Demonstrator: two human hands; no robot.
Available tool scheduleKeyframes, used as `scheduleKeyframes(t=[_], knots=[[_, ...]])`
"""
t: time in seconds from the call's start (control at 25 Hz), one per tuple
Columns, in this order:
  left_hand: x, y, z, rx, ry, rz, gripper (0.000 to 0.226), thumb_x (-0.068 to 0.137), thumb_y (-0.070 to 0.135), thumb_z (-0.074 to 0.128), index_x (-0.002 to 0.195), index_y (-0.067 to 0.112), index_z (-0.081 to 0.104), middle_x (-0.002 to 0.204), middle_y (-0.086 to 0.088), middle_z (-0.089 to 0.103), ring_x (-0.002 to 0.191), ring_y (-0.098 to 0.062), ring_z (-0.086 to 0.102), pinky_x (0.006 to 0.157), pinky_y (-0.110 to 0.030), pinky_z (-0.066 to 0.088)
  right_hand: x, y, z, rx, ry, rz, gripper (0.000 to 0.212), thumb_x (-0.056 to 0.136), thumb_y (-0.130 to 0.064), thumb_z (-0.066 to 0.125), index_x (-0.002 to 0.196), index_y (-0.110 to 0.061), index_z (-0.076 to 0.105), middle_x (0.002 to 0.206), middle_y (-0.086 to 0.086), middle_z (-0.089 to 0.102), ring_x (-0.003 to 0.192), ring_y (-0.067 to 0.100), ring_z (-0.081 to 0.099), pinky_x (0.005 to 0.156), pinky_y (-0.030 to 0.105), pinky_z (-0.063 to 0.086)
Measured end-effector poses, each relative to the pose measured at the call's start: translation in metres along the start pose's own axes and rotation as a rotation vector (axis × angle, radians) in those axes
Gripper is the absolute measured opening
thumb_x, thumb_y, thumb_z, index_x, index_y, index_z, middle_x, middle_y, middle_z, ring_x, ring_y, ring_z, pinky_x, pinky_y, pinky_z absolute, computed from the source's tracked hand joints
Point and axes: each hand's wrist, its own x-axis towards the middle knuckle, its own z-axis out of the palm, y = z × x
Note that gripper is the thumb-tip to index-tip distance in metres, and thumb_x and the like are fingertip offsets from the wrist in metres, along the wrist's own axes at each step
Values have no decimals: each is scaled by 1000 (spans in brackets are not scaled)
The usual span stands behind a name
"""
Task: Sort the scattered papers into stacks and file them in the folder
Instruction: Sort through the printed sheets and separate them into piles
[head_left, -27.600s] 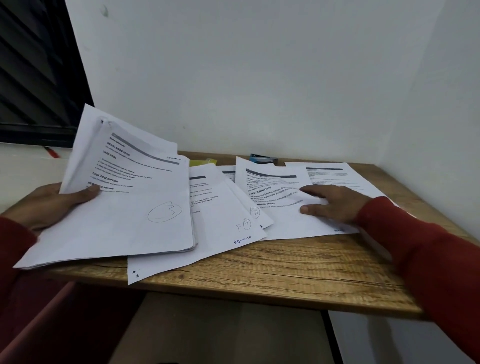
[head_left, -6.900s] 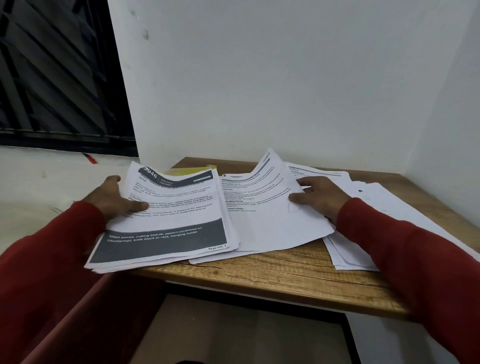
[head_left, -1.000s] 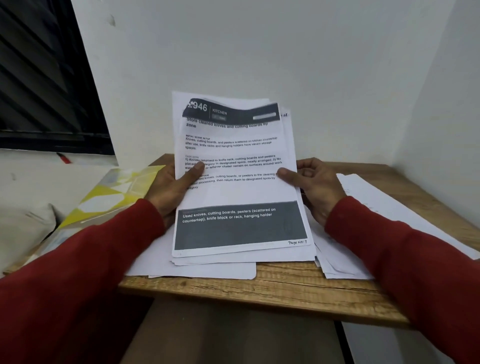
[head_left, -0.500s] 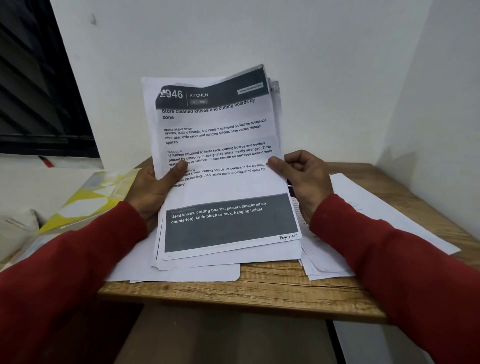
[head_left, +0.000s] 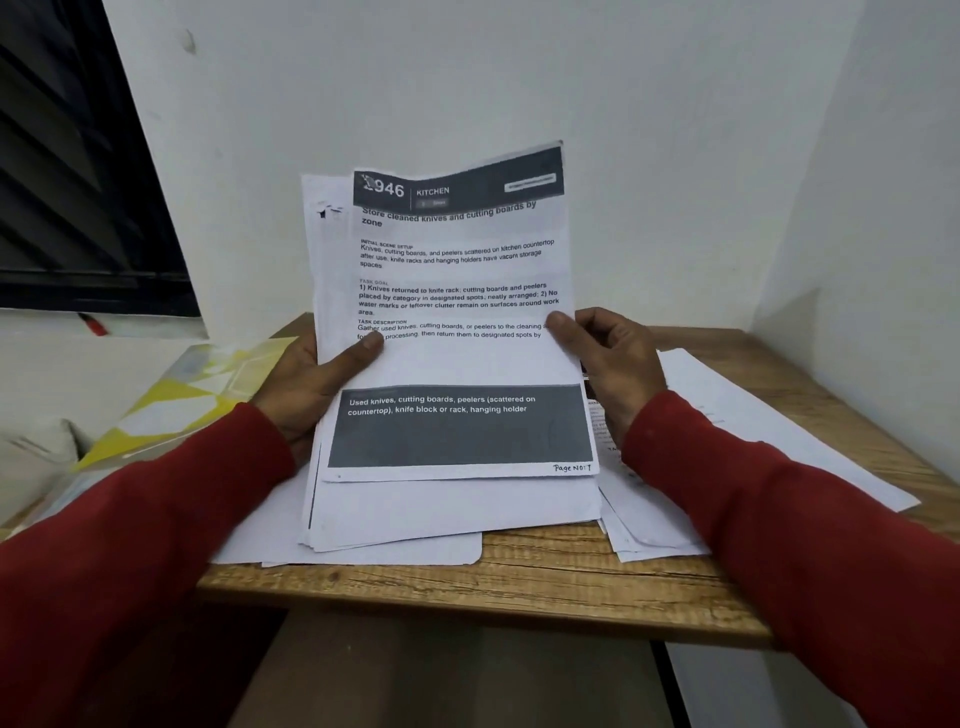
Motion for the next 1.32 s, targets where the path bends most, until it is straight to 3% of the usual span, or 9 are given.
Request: scheduleKeyframes(t=[0.16, 0.28, 0.44, 0.52, 0.6, 0.64, 0.76, 0.88, 1.32], knots=[[6, 2, -7, -22, 15, -68, 25, 94, 14, 60, 118, 13, 66, 107, -10, 75, 82, -23, 75, 64, -35, 61, 14, -11, -17, -225, -49, 101, 25, 93, -38, 65, 92, -13, 68, 88, 9, 69, 66, 20, 59, 61, 32, 50], [10, 9, -24, -40, 54, -106, 32, 95, 12, 58, 126, 10, 62, 110, -10, 74, 82, -23, 75, 63, -37, 61, 27, -21, -65, -763, -64, 167, 36, 92, -48, 61, 115, -20, 65, 108, -1, 65, 88, 16, 59, 76, 29, 46], [15, 22, -43, 37, 33, -213, 28, 96, 11, 55, 122, 8, 64, 107, -11, 75, 76, -23, 75, 62, -38, 62, 21, -13, -140, -1395, -227, 271, 105, 50, -104, 39, 136, -44, 50, 133, -12, 58, 120, 19, 58, 103, 37, 45], [14, 18, -45, 131, -29, -281, 19, 98, 9, 51, 112, 11, 65, 94, -5, 78, 69, -20, 75, 53, -30, 59, 19, -1, -161, -1548, -248, 469, 126, 43, -108, 28, 142, -32, 48, 147, 1, 49, 130, 24, 49, 109, 41, 38], [11, 12, -48, 219, -49, -351, 17, 98, 12, 53, 109, 10, 66, 99, -8, 76, 69, -23, 75, 53, -30, 59, -2, -16, -141, -1606, -246, 523, 141, 33, -109, 19, 144, -26, 47, 153, 9, 39, 139, 27, 38, 114, 43, 30], [10, 11, -52, 265, -41, -370, 18, 97, 15, 57, 111, 10, 67, 104, -12, 75, 72, -26, 75, 55, -32, 61, -7, -17, -132, -1613, -255, 518, 140, 34, -109, 19, 143, -25, 47, 154, 11, 37, 140, 28, 36, 115, 43, 28], [10, 13, -69, 321, -33, -392, 34, 92, 22, 63, 123, 9, 65, 115, -16, 72, 95, -38, 72, 78, -46, 61, -15, -20, -101, -1608, -293, 500, 105, 72, -93, 34, 142, -16, 47, 149, 16, 37, 139, 30, 34, 113, 42, 29], [8, 20, -84, 344, -29, -416, 45, 84, 26, 67, 127, 11, 63, 119, -16, 71, 107, -43, 67, 94, -56, 53, -11, -11, -79, -1586, -288, 478, 96, 79, -86, 38, 138, -11, 48, 148, 21, 36, 138, 33, 33, 110, 41, 32], [8, 35, -111, 351, 28, -361, 24, 96, 16, 57, 117, 10, 65, 113, -16, 72, 78, -30, 75, 64, -39, 62, -4, -6, -47, -1556, -313, 412, 94, 78, -84, 44, 135, -10, 51, 152, 21, 32, 138, 35, 35, 110, 40, 35]])
